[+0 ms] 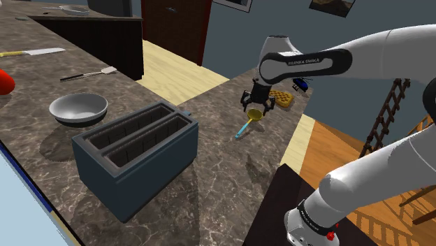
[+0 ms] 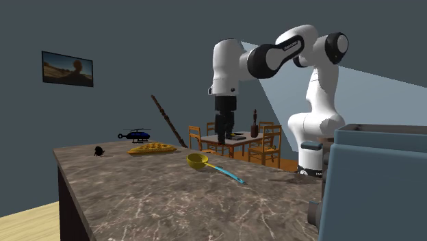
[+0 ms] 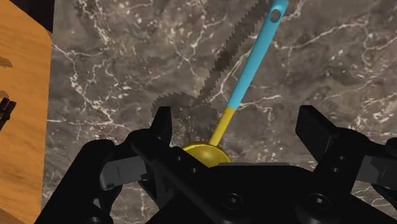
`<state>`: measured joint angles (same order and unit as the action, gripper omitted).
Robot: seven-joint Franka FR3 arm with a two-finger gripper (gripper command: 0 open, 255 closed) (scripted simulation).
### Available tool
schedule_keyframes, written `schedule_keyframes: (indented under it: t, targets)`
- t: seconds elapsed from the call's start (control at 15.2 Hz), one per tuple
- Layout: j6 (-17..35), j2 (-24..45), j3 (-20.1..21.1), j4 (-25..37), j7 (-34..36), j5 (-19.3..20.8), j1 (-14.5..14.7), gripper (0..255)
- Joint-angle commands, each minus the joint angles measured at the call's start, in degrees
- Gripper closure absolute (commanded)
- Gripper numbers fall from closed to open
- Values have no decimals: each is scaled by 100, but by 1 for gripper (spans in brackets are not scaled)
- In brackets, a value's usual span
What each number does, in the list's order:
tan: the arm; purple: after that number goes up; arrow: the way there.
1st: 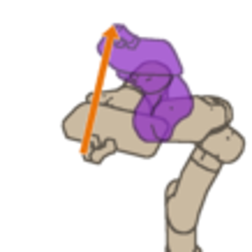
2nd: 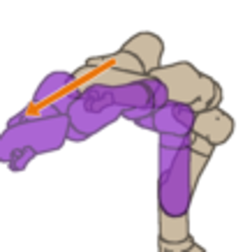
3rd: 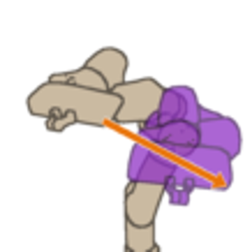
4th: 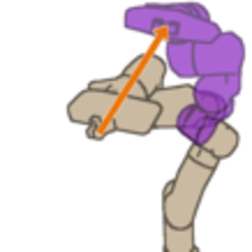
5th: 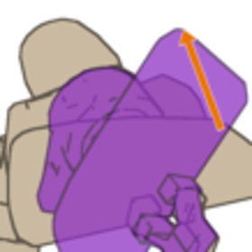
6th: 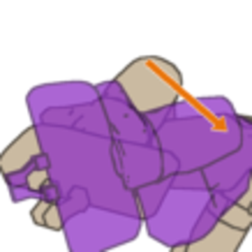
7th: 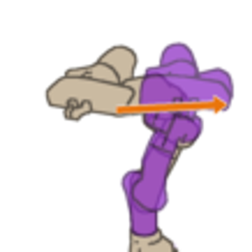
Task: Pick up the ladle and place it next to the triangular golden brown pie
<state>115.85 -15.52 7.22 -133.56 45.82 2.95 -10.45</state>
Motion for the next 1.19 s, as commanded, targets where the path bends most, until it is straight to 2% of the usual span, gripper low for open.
schedule_keyframes:
  t: [0.0,0.4,0.86,1.12]
  targets:
    - [112,415,89,181,693,171,-134,0]
    - [293,1618,40,795,2374,690,-425,0]
    - [824,1840,-7,483,2437,792,-455,0]
    - [868,1861,-10,460,2443,802,-458,0]
